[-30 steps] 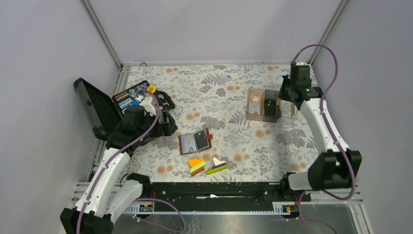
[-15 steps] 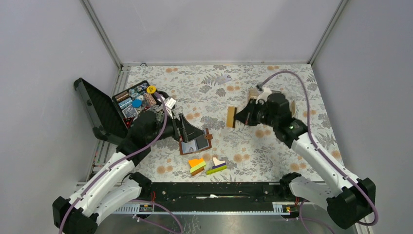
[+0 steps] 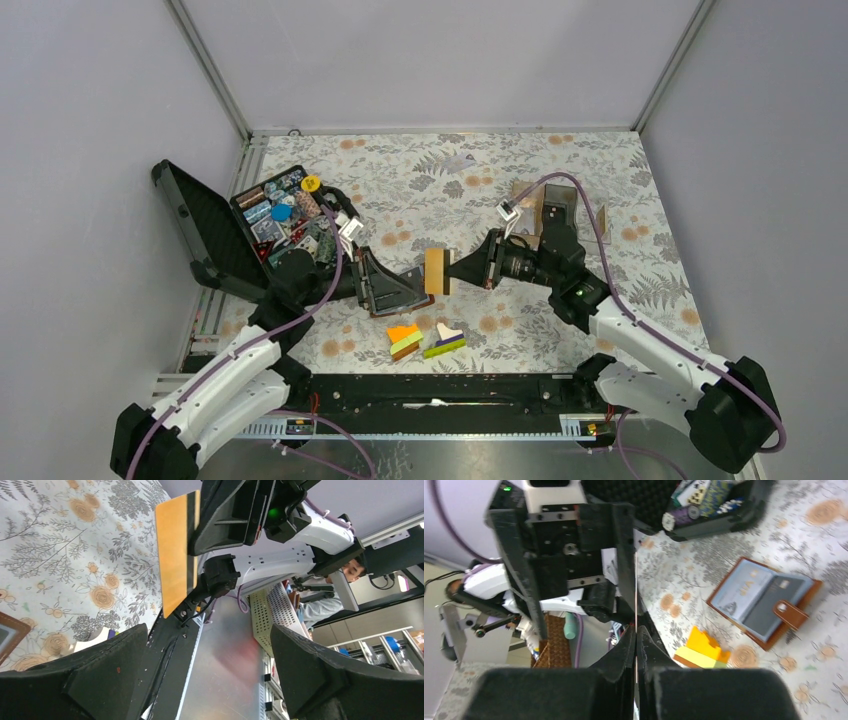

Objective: Put the credit cards into the card holder
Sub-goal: Pick up the credit card from the storage box.

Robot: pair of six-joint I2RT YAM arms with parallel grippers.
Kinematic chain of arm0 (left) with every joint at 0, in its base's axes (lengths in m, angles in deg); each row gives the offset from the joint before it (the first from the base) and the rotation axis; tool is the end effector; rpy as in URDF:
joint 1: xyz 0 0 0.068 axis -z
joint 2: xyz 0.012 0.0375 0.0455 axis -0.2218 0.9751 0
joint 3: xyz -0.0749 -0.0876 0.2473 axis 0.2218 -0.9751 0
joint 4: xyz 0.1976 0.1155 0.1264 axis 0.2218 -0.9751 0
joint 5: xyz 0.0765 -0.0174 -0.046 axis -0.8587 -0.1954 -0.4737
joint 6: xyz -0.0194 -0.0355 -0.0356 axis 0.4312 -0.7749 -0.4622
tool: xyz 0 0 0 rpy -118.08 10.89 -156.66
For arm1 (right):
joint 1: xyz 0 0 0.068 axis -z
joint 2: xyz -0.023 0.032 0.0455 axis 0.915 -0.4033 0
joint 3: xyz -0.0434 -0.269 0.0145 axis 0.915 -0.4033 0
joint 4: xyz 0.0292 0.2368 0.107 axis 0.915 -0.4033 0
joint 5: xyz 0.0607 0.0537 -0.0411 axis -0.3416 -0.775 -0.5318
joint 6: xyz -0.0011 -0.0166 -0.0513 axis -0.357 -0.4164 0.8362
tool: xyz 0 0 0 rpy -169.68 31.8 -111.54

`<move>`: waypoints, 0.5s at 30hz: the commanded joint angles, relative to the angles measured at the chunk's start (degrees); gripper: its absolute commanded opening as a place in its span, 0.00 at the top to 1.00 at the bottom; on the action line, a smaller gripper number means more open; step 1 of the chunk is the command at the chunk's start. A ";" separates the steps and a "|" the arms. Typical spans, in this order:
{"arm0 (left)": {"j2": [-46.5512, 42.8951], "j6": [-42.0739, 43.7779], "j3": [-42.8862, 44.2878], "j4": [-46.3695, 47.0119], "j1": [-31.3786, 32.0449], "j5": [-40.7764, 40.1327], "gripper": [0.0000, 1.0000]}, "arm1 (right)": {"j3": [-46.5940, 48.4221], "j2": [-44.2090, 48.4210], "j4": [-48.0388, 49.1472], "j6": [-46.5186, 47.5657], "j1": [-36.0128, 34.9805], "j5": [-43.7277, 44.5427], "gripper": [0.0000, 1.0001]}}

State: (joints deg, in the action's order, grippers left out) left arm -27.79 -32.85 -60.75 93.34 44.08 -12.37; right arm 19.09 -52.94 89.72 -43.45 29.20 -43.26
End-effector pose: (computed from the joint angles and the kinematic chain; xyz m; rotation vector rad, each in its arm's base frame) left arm 0.1350 -0.1120 0.2742 0.3862 1.8616 -1.7023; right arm 0.1679 0.1517 0.2906 -0.4509 1.7747 1.4902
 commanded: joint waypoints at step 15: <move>0.47 -2.59 -0.72 8.23 0.20 0.32 0.56 | 2.19 -5.86 15.06 -4.54 -5.47 -12.11 1.00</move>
State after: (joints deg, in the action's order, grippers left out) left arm -27.05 -35.91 -62.72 98.23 44.13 -11.97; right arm 18.39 -58.03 101.92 -48.33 25.02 -52.14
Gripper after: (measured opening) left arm 0.543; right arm 0.019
